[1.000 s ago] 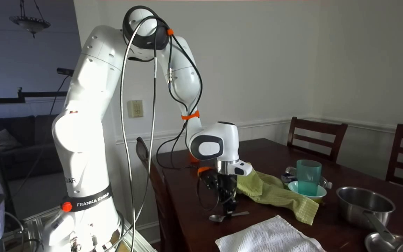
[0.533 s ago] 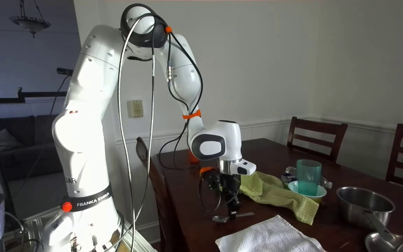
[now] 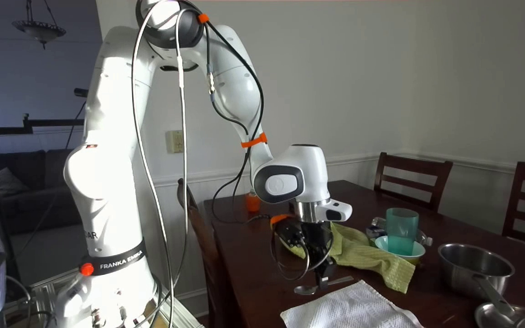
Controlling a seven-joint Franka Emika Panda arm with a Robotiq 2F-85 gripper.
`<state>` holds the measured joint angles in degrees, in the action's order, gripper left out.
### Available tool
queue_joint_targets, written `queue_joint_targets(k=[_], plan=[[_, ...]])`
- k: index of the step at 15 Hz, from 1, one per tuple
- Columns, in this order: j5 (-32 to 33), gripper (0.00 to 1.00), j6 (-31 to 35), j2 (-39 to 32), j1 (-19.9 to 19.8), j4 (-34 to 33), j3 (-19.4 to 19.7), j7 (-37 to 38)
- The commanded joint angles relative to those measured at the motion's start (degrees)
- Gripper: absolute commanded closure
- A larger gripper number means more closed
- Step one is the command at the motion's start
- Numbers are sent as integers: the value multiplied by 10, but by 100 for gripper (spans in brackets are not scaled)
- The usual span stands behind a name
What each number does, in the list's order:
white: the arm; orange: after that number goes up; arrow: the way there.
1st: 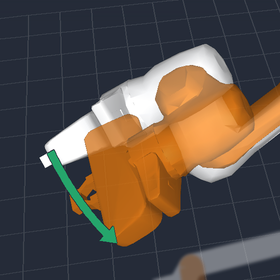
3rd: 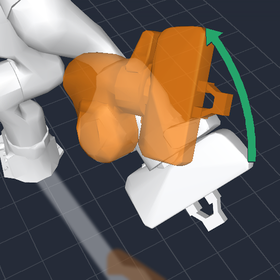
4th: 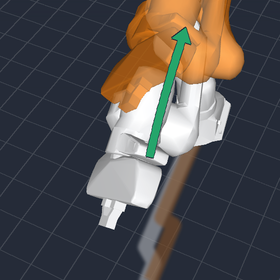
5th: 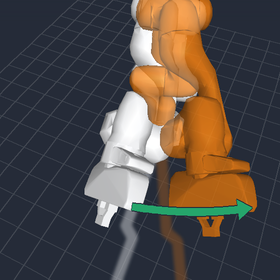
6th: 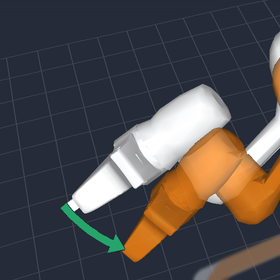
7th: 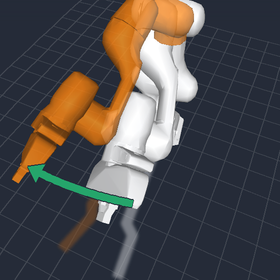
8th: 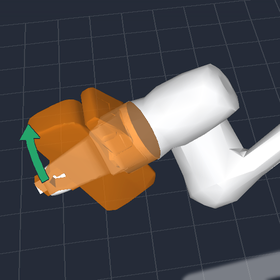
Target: Put the spoon on the paper towel and fold it
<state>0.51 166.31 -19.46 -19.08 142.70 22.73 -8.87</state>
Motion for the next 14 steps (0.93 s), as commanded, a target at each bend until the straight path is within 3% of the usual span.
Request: queue_joint_targets(k=[1, 4, 14], plan=[[11, 92, -1, 5, -22, -1, -9, -7], [9, 92, -2, 6, -45, -5, -17, -28], [8, 92, -2, 6, -45, -5, -22, -28]])
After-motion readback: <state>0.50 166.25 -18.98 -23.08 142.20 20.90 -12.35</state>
